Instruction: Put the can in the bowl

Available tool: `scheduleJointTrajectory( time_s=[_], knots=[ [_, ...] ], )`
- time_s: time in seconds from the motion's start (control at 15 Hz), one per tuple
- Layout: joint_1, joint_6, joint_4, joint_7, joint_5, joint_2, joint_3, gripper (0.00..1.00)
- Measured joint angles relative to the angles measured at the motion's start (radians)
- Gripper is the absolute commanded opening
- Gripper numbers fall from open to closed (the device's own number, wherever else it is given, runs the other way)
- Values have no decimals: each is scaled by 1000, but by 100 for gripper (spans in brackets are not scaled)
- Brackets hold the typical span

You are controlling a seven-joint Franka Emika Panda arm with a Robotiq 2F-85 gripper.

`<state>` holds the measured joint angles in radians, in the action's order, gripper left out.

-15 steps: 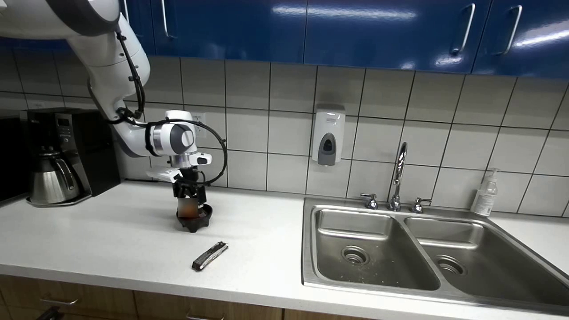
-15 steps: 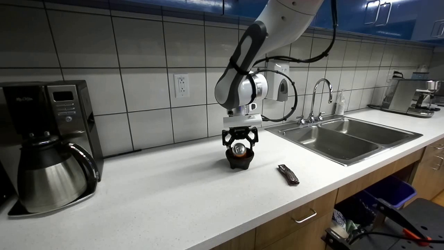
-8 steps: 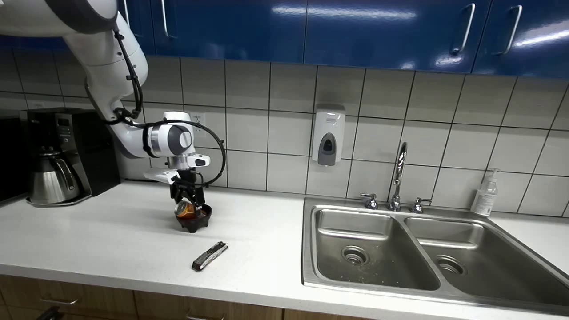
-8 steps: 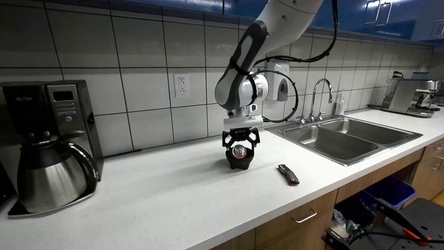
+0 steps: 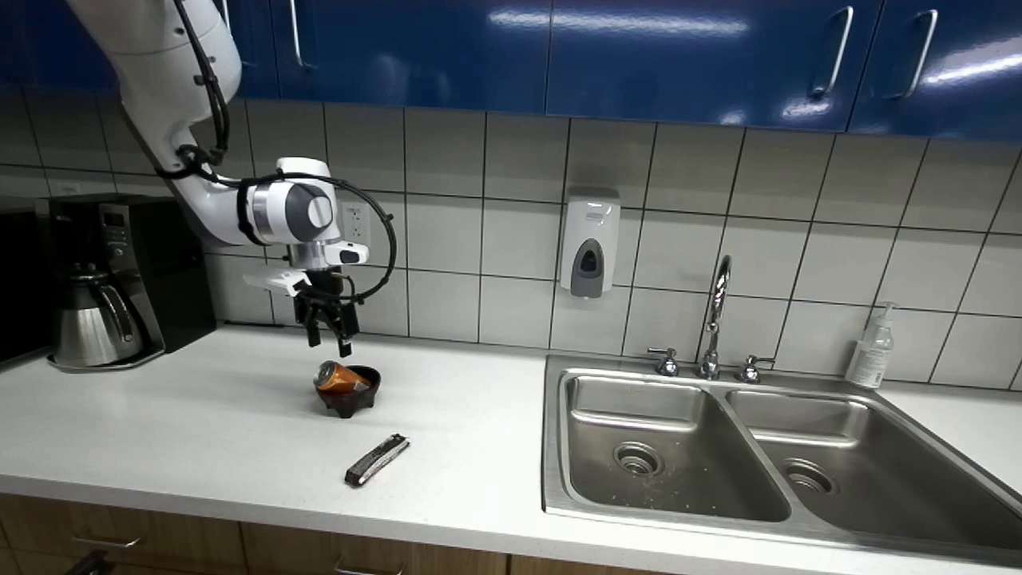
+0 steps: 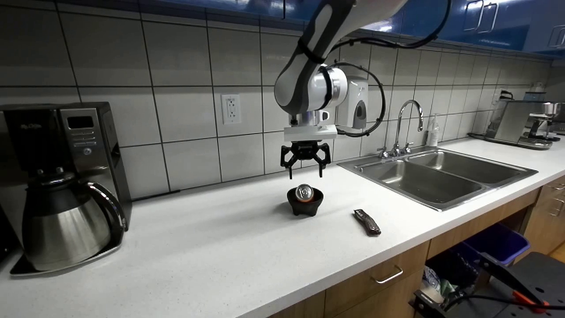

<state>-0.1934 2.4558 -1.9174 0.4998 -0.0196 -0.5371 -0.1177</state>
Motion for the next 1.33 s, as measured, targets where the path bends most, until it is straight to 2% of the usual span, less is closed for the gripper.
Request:
scheduleJointTrajectory(
  time_s=[0.33,1.0,1.33],
  knots=[
    [-11,40,-170,48,-21,138,-2,100],
    [8,264,-645,90,-135,448,-16,100],
    [50,264,-762,68,-201,549,7,100]
  ],
)
